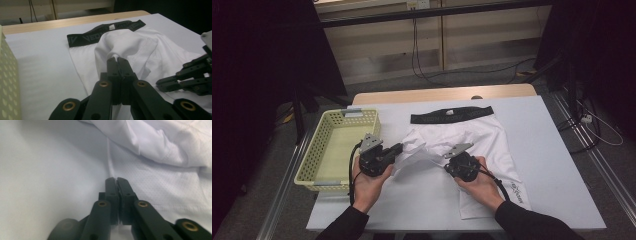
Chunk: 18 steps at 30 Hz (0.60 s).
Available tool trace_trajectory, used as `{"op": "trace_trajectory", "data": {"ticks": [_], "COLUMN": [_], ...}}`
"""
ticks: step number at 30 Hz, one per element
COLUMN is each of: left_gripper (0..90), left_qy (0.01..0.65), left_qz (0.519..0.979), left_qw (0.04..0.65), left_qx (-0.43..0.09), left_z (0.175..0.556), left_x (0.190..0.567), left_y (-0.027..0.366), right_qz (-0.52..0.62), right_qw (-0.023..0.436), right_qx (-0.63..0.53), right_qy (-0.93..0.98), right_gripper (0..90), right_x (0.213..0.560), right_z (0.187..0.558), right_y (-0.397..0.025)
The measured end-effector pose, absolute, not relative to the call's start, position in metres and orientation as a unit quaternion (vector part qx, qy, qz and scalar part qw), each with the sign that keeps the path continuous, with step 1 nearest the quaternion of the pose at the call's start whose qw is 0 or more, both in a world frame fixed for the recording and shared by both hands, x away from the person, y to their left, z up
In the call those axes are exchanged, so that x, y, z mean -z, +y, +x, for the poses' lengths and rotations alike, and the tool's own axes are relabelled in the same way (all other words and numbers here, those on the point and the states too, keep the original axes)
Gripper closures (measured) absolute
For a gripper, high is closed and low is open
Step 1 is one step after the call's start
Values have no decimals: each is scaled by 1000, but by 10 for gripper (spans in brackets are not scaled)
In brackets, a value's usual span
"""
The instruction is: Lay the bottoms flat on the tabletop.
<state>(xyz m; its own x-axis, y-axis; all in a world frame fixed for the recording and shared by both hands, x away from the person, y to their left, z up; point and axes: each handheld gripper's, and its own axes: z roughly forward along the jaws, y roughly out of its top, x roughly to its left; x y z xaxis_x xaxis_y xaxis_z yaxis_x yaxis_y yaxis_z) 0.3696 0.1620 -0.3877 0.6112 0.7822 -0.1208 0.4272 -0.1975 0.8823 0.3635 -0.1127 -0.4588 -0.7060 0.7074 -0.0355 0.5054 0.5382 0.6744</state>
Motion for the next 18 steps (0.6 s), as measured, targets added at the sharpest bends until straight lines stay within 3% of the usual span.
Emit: {"op": "trace_trajectory", "data": {"ticks": [18], "left_gripper": [896], "left_qy": [411], "left_qz": [758], "left_qw": [476], "left_qx": [-175], "left_z": [371], "left_x": [395], "left_y": [162], "right_qz": [368], "right_qw": [164], "right_qx": [-311], "right_qy": [861], "right_gripper": [900], "right_x": [450], "right_z": [326], "right_y": [-178]}}
